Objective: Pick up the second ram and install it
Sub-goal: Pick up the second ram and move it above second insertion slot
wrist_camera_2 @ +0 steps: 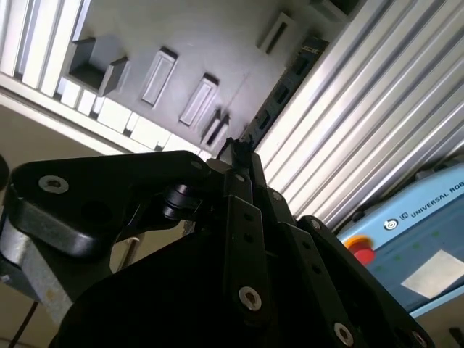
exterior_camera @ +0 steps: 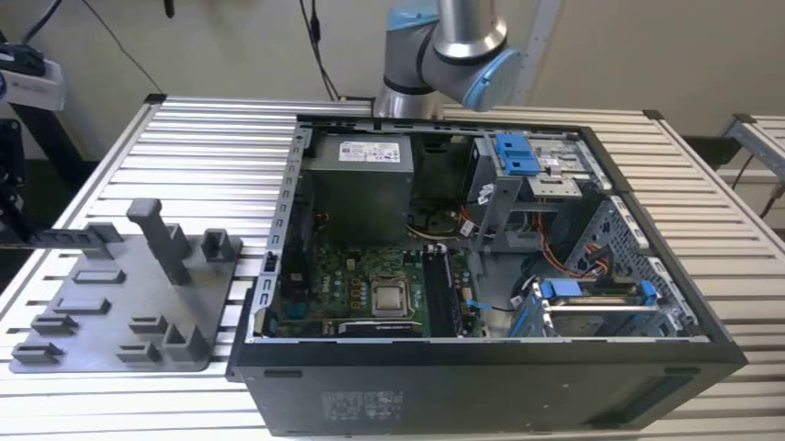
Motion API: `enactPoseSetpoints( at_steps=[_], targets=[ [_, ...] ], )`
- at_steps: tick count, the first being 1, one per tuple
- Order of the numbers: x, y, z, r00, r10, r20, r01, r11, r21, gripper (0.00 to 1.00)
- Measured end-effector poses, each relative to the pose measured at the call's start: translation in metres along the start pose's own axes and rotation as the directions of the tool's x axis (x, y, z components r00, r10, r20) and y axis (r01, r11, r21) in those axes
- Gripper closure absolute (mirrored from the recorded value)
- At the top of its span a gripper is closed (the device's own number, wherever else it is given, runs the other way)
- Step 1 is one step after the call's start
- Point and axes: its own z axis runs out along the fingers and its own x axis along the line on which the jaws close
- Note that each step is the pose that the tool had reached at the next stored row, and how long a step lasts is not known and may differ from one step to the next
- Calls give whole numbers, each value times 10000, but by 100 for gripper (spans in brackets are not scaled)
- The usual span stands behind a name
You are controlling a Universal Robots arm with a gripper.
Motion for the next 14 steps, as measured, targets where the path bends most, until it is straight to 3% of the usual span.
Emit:
enactPoseSetpoints(
  at_steps=[14],
  targets=[
    [-4, 3, -234, 10000, 0, 0, 0, 10000, 0, 86]
  ],
)
